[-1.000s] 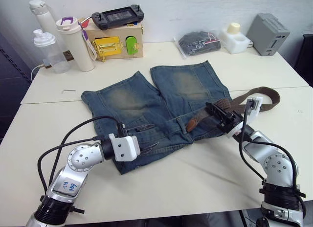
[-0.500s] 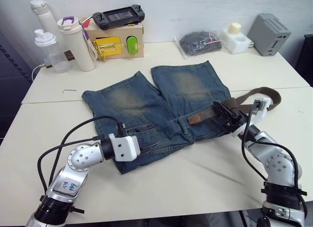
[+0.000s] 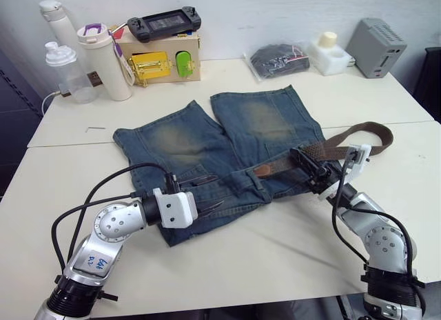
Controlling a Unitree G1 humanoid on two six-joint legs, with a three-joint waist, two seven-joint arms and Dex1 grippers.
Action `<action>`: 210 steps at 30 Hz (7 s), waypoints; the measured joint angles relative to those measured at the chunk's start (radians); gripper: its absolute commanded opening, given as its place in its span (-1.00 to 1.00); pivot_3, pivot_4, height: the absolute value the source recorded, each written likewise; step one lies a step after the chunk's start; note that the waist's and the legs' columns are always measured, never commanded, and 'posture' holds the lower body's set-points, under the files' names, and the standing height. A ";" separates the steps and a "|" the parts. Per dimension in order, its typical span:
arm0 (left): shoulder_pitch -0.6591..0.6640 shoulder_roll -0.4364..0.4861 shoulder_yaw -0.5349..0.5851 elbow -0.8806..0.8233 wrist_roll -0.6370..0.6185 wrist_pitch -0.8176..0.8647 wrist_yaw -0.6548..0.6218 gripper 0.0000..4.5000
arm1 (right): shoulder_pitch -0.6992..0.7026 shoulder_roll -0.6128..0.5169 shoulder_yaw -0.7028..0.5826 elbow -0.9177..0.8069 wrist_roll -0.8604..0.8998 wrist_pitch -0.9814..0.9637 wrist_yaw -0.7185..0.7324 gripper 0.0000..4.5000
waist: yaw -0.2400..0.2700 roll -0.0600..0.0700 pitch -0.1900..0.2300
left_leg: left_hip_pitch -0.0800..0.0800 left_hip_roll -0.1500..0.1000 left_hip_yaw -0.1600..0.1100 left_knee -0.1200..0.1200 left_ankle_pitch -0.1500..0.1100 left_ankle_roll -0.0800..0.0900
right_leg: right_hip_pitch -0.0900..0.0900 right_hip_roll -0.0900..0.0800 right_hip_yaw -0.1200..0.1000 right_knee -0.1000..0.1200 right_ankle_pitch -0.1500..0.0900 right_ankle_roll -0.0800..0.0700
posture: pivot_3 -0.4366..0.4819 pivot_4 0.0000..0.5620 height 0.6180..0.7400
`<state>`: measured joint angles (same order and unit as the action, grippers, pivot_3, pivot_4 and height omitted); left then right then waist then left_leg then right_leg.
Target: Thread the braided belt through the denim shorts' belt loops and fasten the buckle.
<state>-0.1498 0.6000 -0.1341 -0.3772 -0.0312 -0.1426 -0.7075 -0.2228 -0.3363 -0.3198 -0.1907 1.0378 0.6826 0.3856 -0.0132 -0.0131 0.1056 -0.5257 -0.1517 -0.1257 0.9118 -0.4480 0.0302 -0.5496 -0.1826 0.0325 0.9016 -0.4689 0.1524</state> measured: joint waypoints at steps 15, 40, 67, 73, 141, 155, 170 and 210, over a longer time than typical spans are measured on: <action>-0.004 0.006 0.004 0.001 -0.001 -0.001 -0.012 0.27 | 0.005 -0.056 -0.063 0.055 0.080 0.044 0.110 -1.00 | -0.009 0.000 0.000 | 0.000 0.000 0.000 0.000 0.000 0.000 | 0.000 0.000 0.000 0.000 0.000 0.000 | -0.05 -0.47 -0.56; -0.069 0.013 -0.016 0.074 0.120 -0.116 0.000 0.27 | -0.035 0.080 0.138 0.004 -0.028 0.063 0.024 -1.00 | -0.014 0.000 0.000 | 0.000 0.000 0.000 -0.001 0.000 0.000 | 0.000 0.000 0.000 0.000 0.000 0.000 | -0.05 -0.47 -0.56; -0.240 0.004 -0.131 0.375 0.560 -0.544 0.262 -1.00 | -0.025 0.096 0.140 -0.020 -0.034 0.107 -0.019 -0.23 | -0.016 0.000 0.000 | 0.001 -0.001 -0.001 -0.001 0.000 0.000 | 0.000 0.000 -0.001 0.002 0.000 0.000 | -0.05 -0.47 -0.56; -0.237 0.000 -0.131 0.364 0.561 -0.525 0.263 -1.00 | 0.042 -0.074 0.100 -0.121 0.013 0.189 0.006 0.99 | -0.011 0.000 0.000 | 0.000 -0.003 -0.002 0.000 0.000 0.000 | 0.000 -0.002 0.000 0.002 0.000 0.000 | -0.05 -0.47 -0.56; -0.184 -0.001 -0.062 0.274 0.605 -0.581 0.433 -1.00 | -0.019 -0.393 -0.098 -0.159 0.287 0.670 0.263 0.98 | 0.065 -0.001 0.003 | -0.007 -0.001 0.000 0.014 -0.001 0.002 | 0.001 -0.001 0.000 0.000 0.001 0.001 | -0.05 -0.47 -0.56; -0.187 0.004 -0.064 0.275 0.608 -0.588 0.434 -1.00 | -0.009 -0.085 0.117 -0.073 0.901 0.221 -0.660 0.47 | 0.054 0.000 0.003 | -0.007 -0.002 0.001 0.014 -0.001 0.002 | -0.002 -0.001 0.002 0.005 0.001 0.001 | -0.05 -0.47 -0.56; -0.178 0.009 -0.074 0.270 0.479 -0.545 0.352 0.18 | -0.051 -0.082 0.113 -0.057 0.907 0.121 -0.743 -1.00 | 0.010 0.002 0.003 | -0.005 -0.003 -0.002 0.010 -0.001 0.002 | -0.002 -0.001 0.001 0.006 0.001 0.001 | -0.05 -0.47 -0.56; -0.048 0.041 -0.046 0.196 0.329 -0.328 0.152 0.18 | -0.129 -0.026 0.168 0.051 0.301 0.302 -0.351 -1.00 | 0.004 0.004 0.003 | -0.002 -0.002 0.001 0.004 0.000 0.002 | -0.001 -0.001 0.002 0.003 0.001 0.001 | -0.05 -0.47 -0.56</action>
<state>-0.1981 0.6410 -0.1803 -0.1815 0.2980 -0.4707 -0.5552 -0.3514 -0.3619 -0.1516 -0.1400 1.3389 0.9845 0.0350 -0.0095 -0.0090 0.1085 -0.5274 -0.1537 -0.1251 0.9154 -0.4484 0.0319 -0.5508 -0.1838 0.0341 0.9046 -0.4683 0.1535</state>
